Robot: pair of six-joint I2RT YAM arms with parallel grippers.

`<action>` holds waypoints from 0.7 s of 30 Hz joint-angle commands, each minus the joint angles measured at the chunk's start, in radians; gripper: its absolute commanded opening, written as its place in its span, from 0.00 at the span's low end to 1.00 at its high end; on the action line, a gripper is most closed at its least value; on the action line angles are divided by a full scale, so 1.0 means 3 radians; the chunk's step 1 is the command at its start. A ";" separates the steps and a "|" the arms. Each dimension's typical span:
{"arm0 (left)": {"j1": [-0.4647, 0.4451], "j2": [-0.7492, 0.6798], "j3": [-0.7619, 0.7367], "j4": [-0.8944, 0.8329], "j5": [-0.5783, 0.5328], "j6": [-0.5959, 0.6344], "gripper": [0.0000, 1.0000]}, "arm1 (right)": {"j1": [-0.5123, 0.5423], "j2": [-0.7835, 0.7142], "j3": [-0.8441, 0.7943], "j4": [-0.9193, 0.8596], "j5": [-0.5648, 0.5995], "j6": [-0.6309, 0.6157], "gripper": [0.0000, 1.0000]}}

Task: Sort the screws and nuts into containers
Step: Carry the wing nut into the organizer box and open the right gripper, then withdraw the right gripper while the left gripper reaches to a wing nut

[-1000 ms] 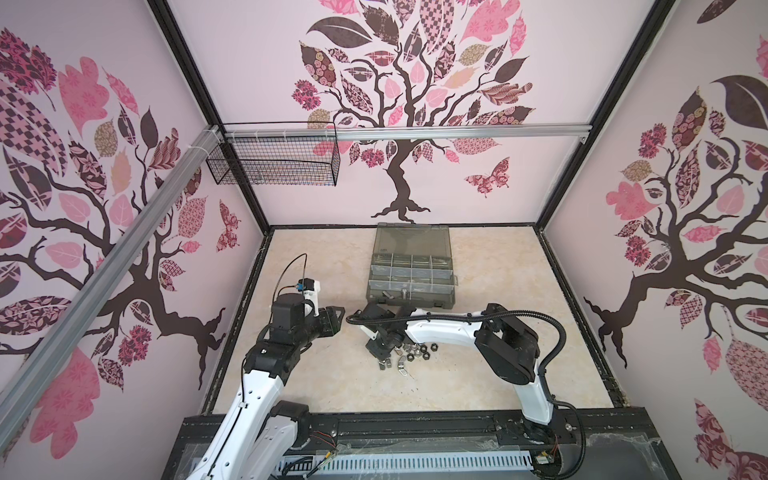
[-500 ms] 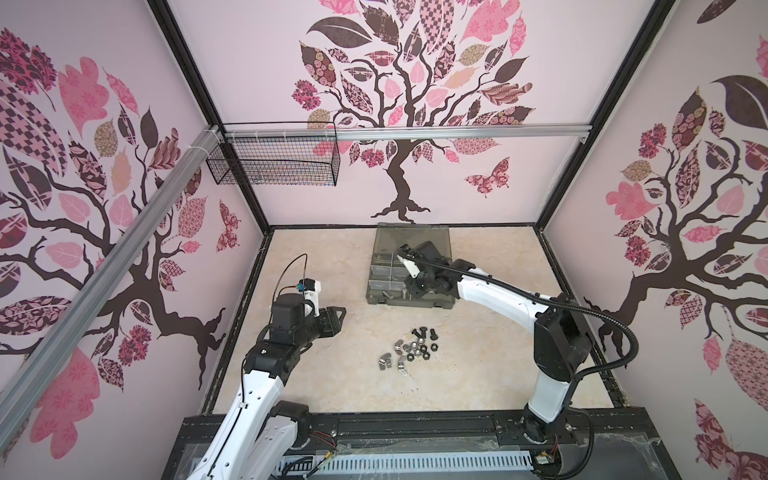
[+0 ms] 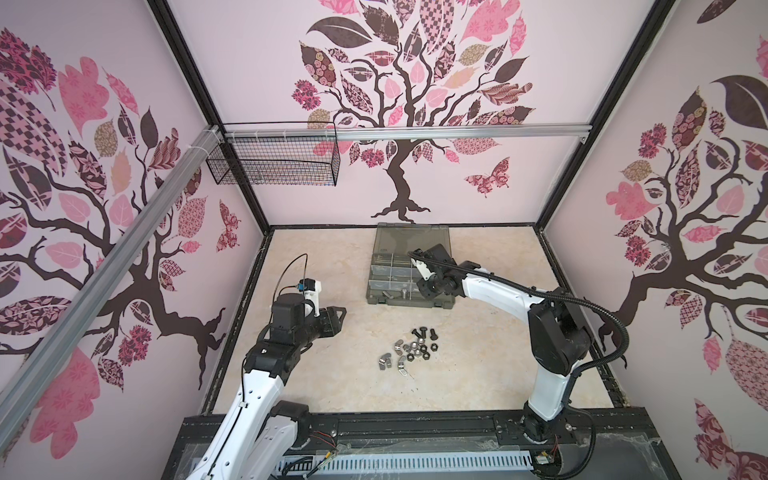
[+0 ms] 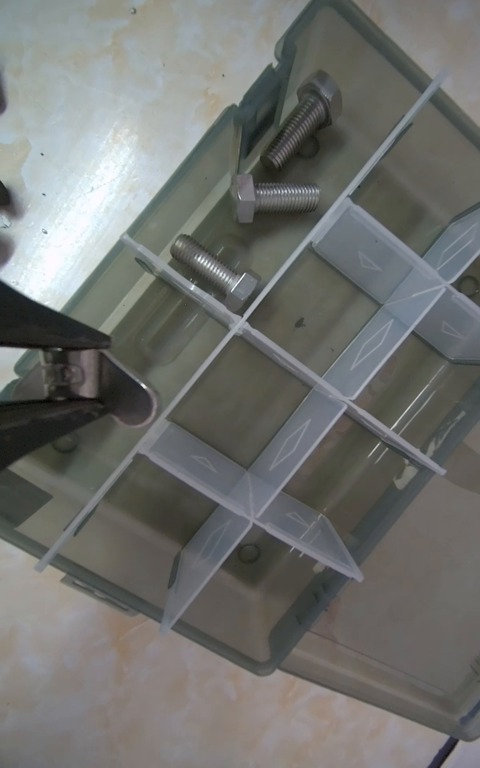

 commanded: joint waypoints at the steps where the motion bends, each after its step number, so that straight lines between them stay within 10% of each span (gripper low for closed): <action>1: 0.0016 -0.0031 -0.0113 0.0081 0.0035 0.0019 0.51 | 0.0005 0.0112 -0.0014 0.0051 -0.0008 0.0001 0.24; 21: -0.0042 0.0039 -0.0124 0.0023 0.0197 -0.0093 0.49 | 0.0000 -0.0766 -0.0506 0.0145 -0.0157 0.0312 0.38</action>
